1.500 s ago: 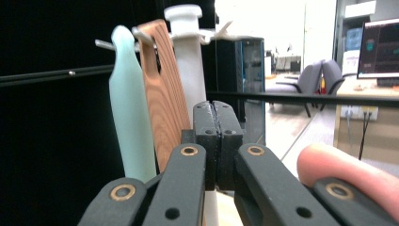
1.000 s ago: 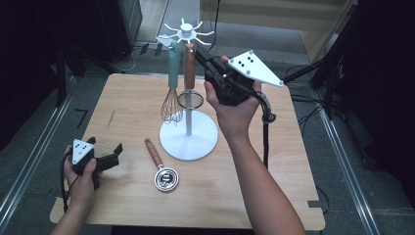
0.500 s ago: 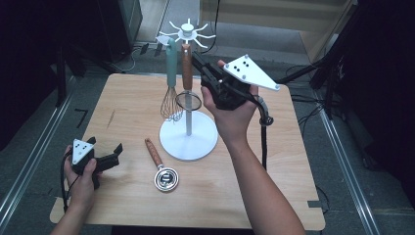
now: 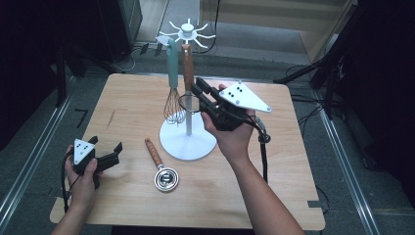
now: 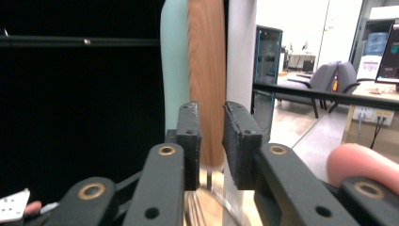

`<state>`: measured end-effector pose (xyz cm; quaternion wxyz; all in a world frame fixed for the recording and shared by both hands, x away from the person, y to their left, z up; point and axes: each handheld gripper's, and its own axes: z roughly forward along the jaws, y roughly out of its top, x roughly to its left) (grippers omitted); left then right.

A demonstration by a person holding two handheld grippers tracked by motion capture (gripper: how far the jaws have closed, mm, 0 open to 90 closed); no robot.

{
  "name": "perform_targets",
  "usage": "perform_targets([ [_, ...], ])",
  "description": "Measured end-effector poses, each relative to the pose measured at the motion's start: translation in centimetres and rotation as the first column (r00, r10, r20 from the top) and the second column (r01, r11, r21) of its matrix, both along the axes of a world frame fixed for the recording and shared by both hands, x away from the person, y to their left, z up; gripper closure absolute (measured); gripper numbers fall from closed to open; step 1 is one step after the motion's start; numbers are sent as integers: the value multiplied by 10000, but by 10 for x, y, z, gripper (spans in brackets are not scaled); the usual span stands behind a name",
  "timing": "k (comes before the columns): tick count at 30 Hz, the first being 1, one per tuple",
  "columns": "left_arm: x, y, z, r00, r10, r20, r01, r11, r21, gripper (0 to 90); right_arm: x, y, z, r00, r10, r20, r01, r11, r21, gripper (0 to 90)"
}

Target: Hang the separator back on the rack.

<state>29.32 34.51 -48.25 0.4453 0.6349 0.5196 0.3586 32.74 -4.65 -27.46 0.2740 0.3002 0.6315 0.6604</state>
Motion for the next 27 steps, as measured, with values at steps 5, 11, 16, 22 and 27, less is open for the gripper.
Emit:
perform_targets([
  [5,0,0,0,9994,-110,-338,107,9999,-69,31,-4,6,-17,9996,80,-280,-89,9995,-317,733],
  [11,0,-1,0,9991,-234,-343,236,9997,34,1,-6,16,-36,9971,163,-745,-209,9979,-618,688],
  [16,0,-1,0,9991,-183,-377,182,9998,-38,0,-8,26,-52,9926,228,-1192,-327,9961,-817,629],
  [22,0,0,0,9992,-192,-361,191,9998,-50,0,-12,38,-77,9868,208,-1606,-393,9928,-1133,618],
  [27,0,0,0,9991,-185,-386,184,9998,-33,0,-15,49,-95,9774,439,-2069,-722,9887,-1313,622],
])
